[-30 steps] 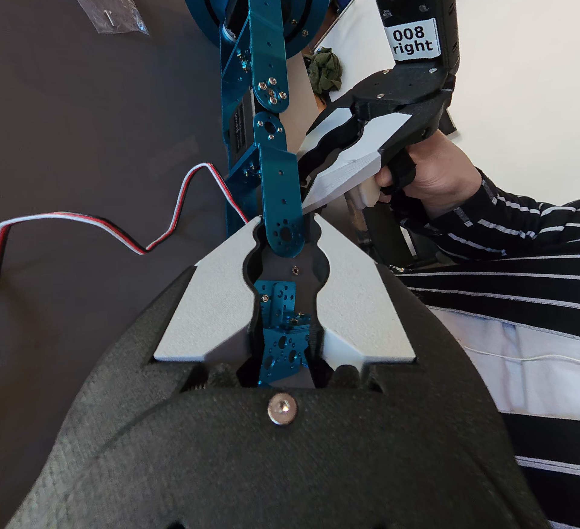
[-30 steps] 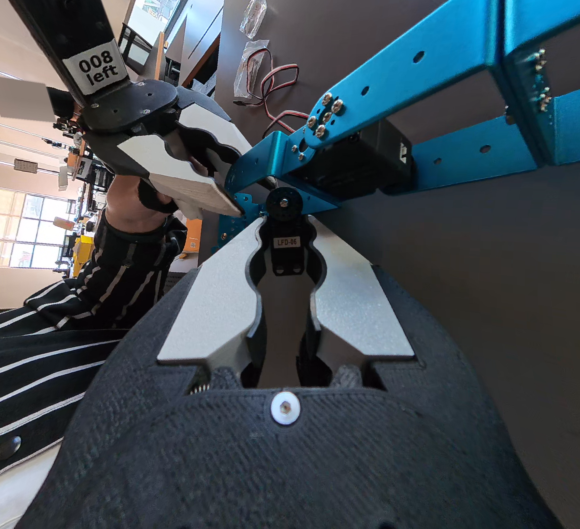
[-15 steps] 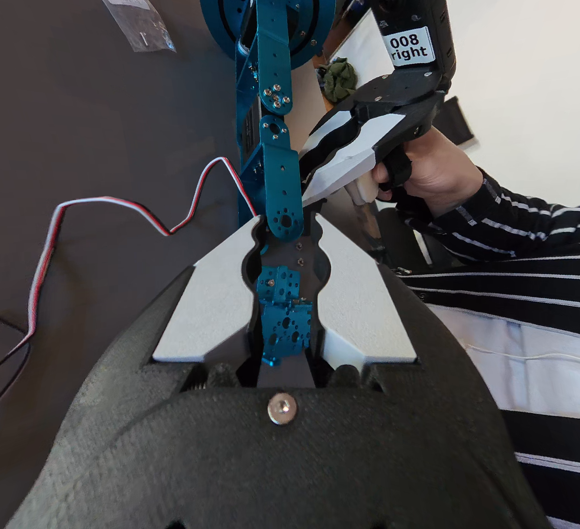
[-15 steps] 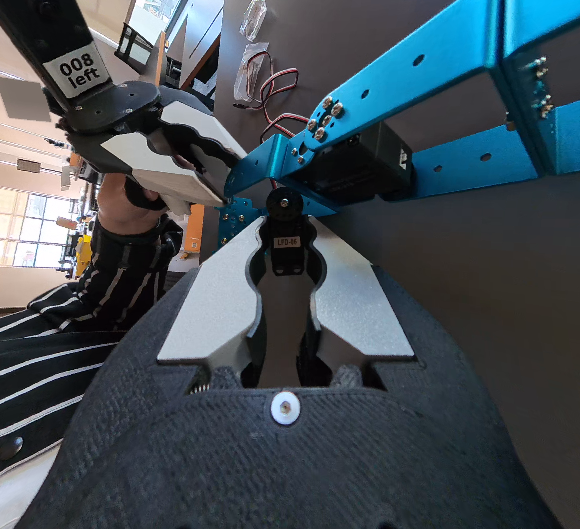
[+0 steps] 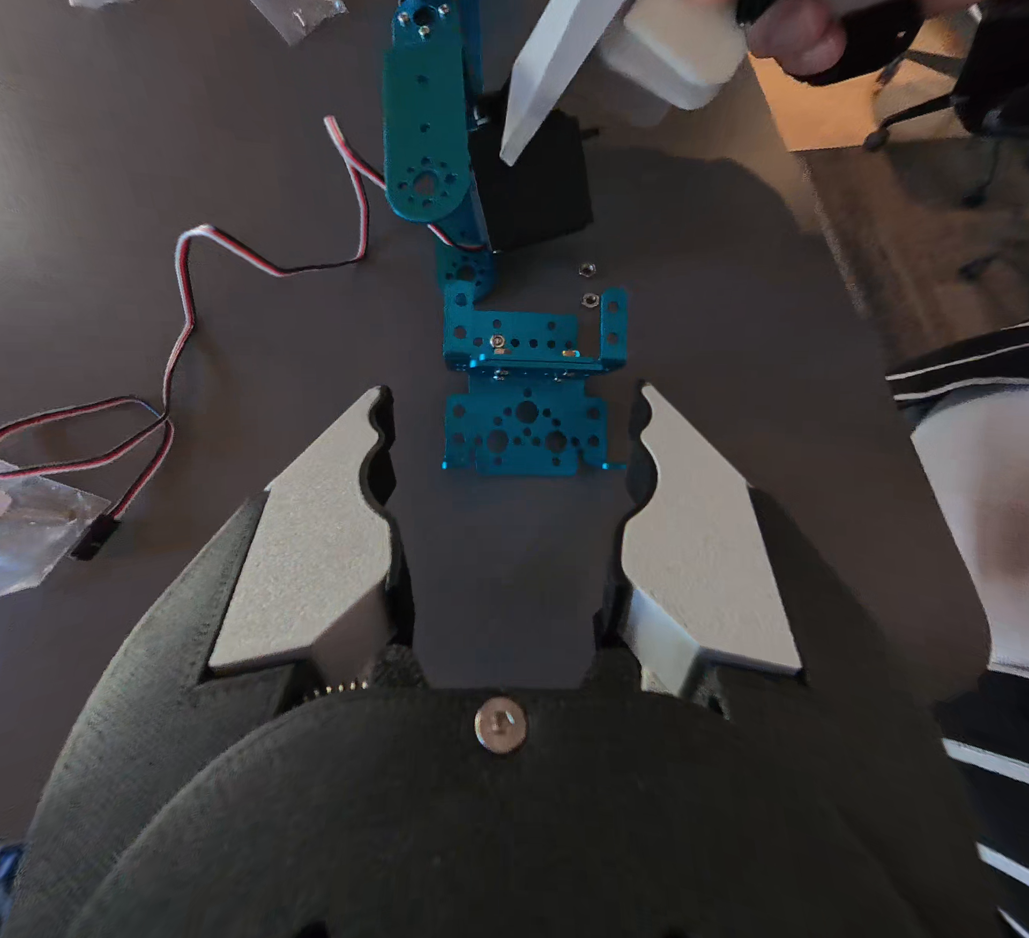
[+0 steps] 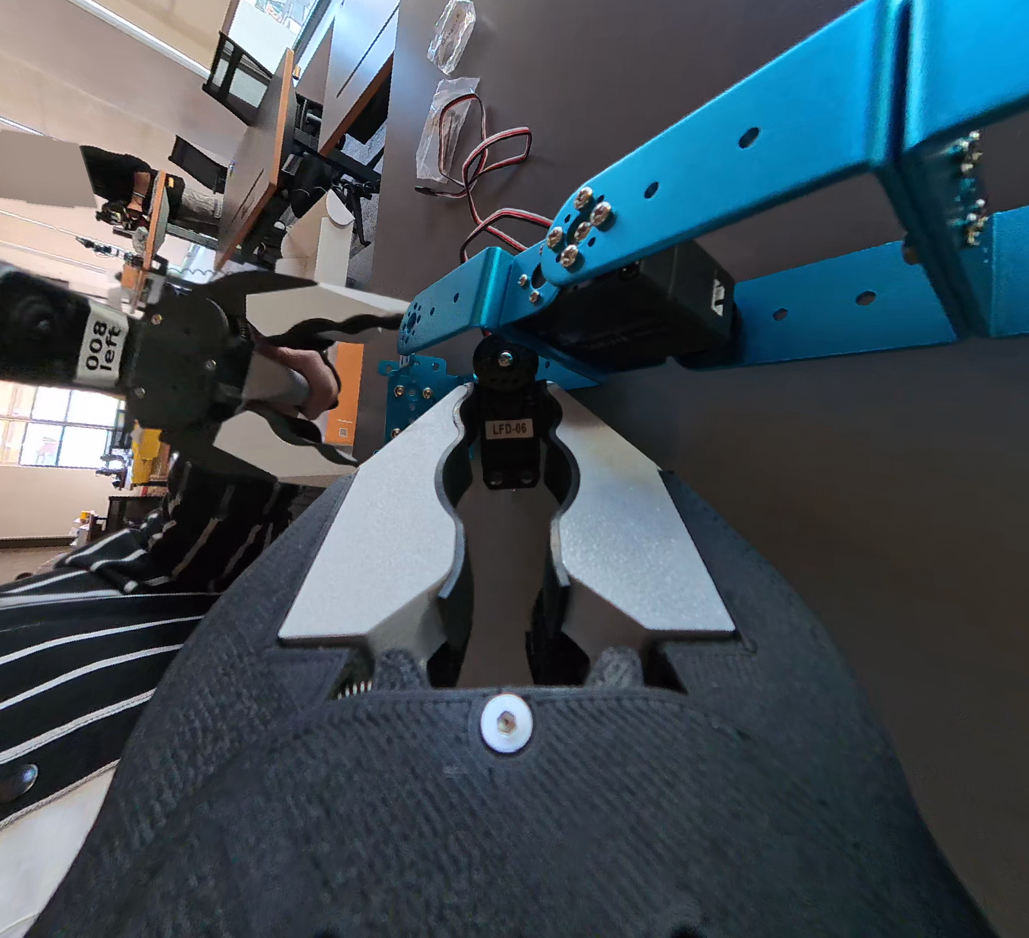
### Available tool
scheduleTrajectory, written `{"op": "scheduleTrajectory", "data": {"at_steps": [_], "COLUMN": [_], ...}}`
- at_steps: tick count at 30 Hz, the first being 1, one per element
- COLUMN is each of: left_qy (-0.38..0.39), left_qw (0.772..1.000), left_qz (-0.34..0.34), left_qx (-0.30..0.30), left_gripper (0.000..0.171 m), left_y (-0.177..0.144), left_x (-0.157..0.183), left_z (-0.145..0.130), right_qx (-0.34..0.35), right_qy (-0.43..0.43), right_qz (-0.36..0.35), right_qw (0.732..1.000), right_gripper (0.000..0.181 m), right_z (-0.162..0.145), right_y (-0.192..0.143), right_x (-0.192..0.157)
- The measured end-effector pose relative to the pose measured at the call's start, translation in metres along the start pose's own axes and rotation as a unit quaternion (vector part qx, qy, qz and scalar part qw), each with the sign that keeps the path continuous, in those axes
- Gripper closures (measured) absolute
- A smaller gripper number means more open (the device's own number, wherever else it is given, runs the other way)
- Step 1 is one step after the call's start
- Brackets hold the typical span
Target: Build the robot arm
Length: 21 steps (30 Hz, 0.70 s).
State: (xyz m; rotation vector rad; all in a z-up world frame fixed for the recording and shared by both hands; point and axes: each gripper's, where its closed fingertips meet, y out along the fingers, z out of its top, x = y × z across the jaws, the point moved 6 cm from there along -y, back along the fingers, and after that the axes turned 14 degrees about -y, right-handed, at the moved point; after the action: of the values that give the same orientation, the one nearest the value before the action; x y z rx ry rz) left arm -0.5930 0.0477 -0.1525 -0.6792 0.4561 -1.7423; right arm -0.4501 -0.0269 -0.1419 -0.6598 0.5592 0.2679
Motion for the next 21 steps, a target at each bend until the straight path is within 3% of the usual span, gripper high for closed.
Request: {"op": "scheduleTrajectory", "data": {"at_steps": [5, 17, 21], "left_qy": [0.026, -0.044, -0.027], "left_qw": [0.999, 0.998, 0.998], "left_qz": [0.021, -0.051, -0.050], "left_qx": [-0.019, 0.002, -0.009], "left_gripper": [0.110, 0.112, 0.113], "left_y": [0.013, 0.020, 0.023], "left_x": [0.005, -0.011, -0.015], "left_z": [-0.003, 0.019, 0.022], "right_qx": [0.001, 0.002, 0.003], "right_qy": [0.002, 0.009, 0.010], "right_qz": [0.002, 0.001, -0.001], "right_qw": [1.000, 1.000, 1.000], "right_gripper": [0.162, 0.162, 0.162], "right_z": [0.000, -0.001, -0.002], "right_y": [0.001, 0.001, 0.000], "right_x": [0.001, 0.002, 0.001]}}
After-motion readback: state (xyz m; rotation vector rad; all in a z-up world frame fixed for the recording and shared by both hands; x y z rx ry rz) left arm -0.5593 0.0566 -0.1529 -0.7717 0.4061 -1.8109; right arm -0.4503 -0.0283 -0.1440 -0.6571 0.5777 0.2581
